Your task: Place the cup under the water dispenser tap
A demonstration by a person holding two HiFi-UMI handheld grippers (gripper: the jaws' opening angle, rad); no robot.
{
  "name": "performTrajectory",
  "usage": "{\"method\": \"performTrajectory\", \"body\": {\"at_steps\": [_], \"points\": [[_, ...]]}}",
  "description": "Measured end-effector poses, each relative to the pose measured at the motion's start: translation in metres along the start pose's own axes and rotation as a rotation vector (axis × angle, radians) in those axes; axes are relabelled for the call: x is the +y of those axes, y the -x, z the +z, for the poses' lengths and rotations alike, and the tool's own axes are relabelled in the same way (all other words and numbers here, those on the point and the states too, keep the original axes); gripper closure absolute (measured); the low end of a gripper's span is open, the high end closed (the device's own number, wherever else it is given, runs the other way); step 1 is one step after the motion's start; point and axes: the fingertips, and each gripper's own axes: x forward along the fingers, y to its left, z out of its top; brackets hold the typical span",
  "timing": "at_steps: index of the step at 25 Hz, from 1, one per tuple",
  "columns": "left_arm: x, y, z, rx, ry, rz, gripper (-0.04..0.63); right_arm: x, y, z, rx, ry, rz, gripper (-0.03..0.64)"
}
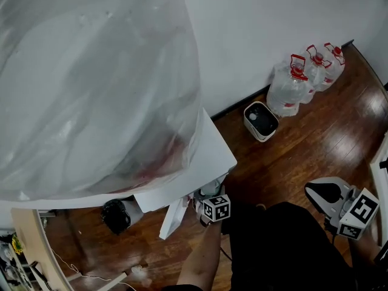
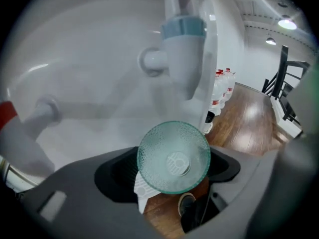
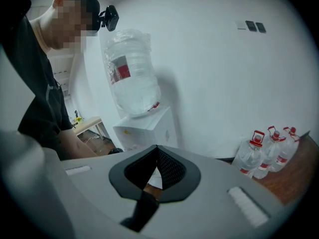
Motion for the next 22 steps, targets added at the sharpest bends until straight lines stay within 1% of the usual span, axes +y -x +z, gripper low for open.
{"method": "performTrajectory", "body": {"at_steps": [2,5,8,11,14,17,20,22], "points": [[0.004,-0.01,0.001,0.009,0.006,0.01,0.091,0.001,-0.006,0.001,0.009,-0.002,0.006,0.615],[0.005,-0.019,0.001,0.028,0.029,0.046,0.089,-0.002,-0.017,0.007,0.006,-0.017,0.027,0.615],[-0.006,-0.024,-0.01,0.066,0.0,0.057,0.089,0.001,-0.017,0.003,0.018,0.017,0.031,0.615],[0.003,-0.025,-0.013,0.061,0.011,0.074,0.089,0.004,-0.014,-0.001,0.029,0.032,0.032,0.615],[0.006,-0.024,-0.013,0.043,0.003,0.081,0.089,-0.001,-0.008,-0.004,0.032,0.013,0.008,0.615],[0.005,-0.028,-0.012,0.046,0.041,0.088,0.087,-0.006,-0.009,-0.005,0.03,-0.001,-0.004,0.615],[0.002,-0.032,-0.013,0.073,0.086,0.09,0.086,0.0,-0.013,-0.004,0.033,0.013,0.011,0.615],[0.003,-0.031,-0.017,0.088,0.112,0.083,0.083,0.007,-0.013,0.002,0.018,0.028,0.011,0.615]]}}
